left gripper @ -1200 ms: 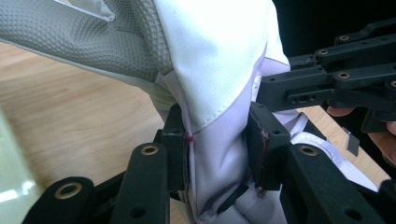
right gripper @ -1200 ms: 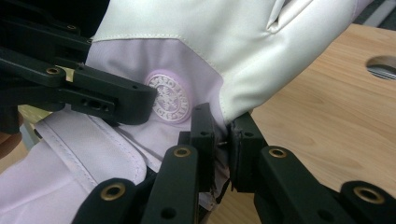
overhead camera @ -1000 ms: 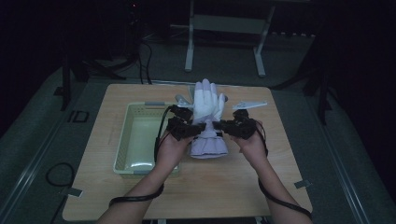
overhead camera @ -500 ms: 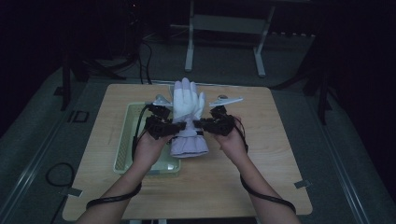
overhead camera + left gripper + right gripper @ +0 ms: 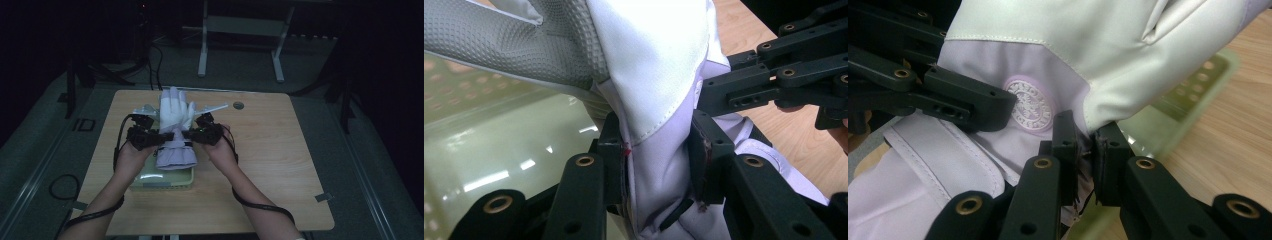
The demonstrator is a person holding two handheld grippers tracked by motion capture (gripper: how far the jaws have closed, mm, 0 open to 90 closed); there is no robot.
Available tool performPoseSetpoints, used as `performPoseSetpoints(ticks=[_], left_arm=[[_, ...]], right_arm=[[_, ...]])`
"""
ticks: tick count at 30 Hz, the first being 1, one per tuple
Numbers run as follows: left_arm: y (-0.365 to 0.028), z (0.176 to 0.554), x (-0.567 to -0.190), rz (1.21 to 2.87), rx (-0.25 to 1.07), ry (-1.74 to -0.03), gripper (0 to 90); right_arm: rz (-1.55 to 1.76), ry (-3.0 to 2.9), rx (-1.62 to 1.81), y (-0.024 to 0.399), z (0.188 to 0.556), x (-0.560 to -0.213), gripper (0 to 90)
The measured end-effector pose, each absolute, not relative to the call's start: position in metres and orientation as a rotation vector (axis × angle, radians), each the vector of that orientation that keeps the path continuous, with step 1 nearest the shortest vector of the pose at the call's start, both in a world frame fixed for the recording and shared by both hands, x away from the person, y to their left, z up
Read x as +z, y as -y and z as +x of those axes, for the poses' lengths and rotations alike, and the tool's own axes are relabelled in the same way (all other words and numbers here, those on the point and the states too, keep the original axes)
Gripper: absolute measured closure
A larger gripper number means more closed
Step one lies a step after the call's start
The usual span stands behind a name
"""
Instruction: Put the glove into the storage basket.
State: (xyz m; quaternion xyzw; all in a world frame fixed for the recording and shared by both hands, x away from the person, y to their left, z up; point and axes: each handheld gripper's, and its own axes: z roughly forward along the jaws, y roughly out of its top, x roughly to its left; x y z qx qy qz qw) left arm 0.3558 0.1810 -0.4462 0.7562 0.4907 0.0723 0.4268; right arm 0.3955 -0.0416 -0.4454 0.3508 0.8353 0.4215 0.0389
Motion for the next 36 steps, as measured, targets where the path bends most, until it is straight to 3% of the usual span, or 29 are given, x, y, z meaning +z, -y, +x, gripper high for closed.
performPoseSetpoints(ticks=[12,30,36], left_arm=[[-0.207,0.362,-0.475,1.895,0.139,-1.265,63.7],[-0.186,0.371,-0.507,2.054,0.04,-1.379,61.6],[-0.186,0.376,-0.518,2.072,-0.002,-1.417,56.8]], right_arm=[[1.091,-2.583,1.209,0.006,0.399,-0.471,82.1],[1.181,-2.63,1.018,0.006,0.392,-0.51,82.7],[1.145,-2.645,0.919,0.0,0.39,-0.511,81.2]])
